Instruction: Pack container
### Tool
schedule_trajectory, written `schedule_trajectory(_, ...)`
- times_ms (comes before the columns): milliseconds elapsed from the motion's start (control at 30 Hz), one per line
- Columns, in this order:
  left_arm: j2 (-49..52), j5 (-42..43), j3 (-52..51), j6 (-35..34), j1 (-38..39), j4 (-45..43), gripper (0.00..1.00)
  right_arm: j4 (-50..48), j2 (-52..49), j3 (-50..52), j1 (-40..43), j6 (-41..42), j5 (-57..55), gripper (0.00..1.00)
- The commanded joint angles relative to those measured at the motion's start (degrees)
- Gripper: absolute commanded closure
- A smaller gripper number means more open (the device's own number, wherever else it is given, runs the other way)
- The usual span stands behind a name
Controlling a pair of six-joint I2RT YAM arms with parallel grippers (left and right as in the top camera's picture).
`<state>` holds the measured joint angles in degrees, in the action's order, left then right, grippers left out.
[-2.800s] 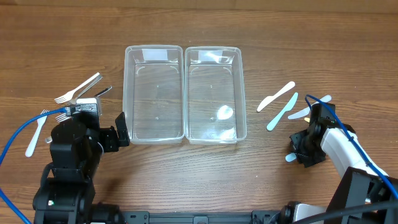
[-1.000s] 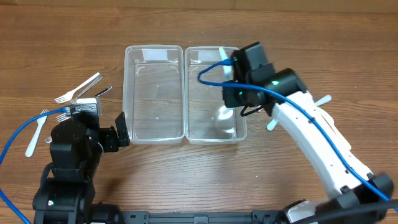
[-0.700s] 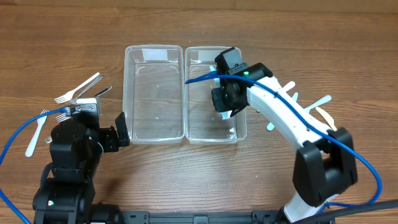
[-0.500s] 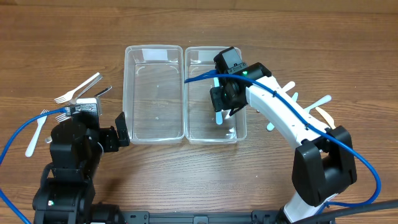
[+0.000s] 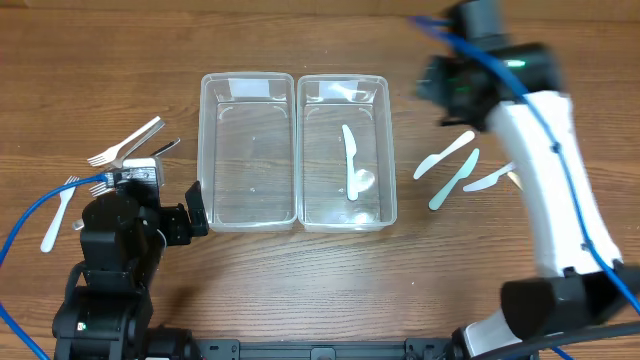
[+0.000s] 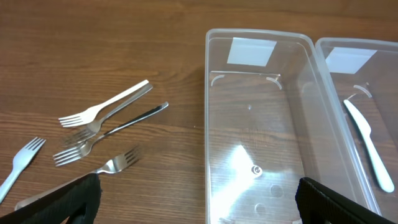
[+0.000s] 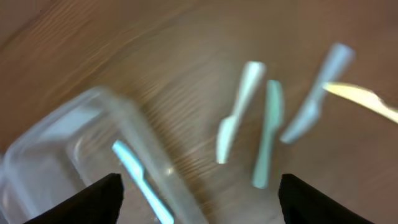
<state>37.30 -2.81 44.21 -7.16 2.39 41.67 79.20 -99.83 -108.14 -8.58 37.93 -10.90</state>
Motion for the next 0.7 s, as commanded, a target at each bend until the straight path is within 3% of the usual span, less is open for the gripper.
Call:
schedule_trajectory(0, -0.2, -0.1, 1.5, -0.6, 0.3, 0.5, 0.0, -0.1, -0.2, 5.8, 5.0, 7.3, 3.1, 0.13)
schedule_trajectory(300, -0.2, -0.2, 1.5, -0.6, 0.3, 0.4, 0.0, -15.7, -0.2, 32.1, 7.7, 5.4, 9.8, 0.12)
schedule_trajectory(667, -0.2, -0.1, 1.5, -0.6, 0.3, 0.5, 0.0, -29.1, -0.2, 44.4, 8.8, 3.8, 12.0, 0.12)
